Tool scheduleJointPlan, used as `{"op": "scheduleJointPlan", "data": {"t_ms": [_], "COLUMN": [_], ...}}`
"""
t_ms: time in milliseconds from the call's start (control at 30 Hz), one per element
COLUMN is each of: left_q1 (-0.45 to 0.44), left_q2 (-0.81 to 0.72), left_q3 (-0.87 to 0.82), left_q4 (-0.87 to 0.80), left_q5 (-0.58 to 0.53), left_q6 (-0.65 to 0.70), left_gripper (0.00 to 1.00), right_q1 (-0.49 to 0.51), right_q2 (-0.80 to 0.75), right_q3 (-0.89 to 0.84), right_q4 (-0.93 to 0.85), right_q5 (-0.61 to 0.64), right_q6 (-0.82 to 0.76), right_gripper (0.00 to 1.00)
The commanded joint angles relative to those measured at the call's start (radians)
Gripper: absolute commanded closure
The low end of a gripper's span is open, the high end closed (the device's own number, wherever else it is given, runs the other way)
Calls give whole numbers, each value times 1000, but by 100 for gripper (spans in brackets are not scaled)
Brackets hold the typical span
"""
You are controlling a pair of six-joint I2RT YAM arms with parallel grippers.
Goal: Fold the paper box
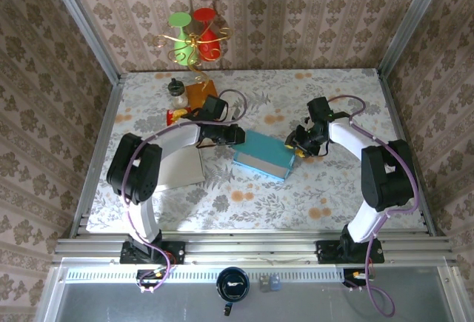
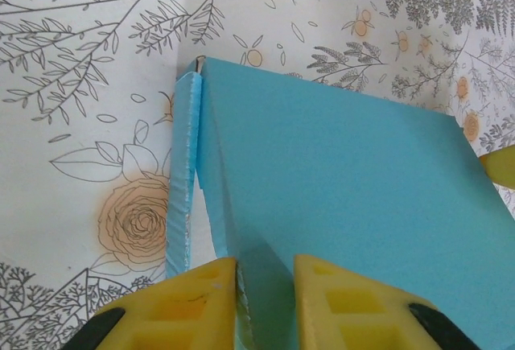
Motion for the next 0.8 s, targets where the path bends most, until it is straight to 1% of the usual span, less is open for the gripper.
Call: {"op": "scheduleJointPlan", "data": {"t_ms": [0,133,400,467,633,767], "left_q1": [-10,-15,-26,-29,-29,-31], "left_q2": [-36,-39,-44,-46,-52,-55], "left_q3": [-44,-73,-127,-141,-156,-147], "left_q4": [61,97,146,152,153,138], "left_q5": [-3,-1,-9,-19,-34,-39], "left_q6": [-40,-61,-96,-103,-105,-96], "left_gripper": [77,78,78,78,77,76], "right_q1": [-8,-13,-13,-13,-15,-14], "right_q2": [6,21,26,20,-22,-34], "right_q3": [-3,2,-5,-6,-19,-47], "right_q4": [4,4,-1,-13,-55,-49], "right_q5": [-16,-19,-21,-6,39,29], "right_q6": [-19,-24,-35,-43,-62,-68], "right_gripper": [62,66,66,64,55,51]}}
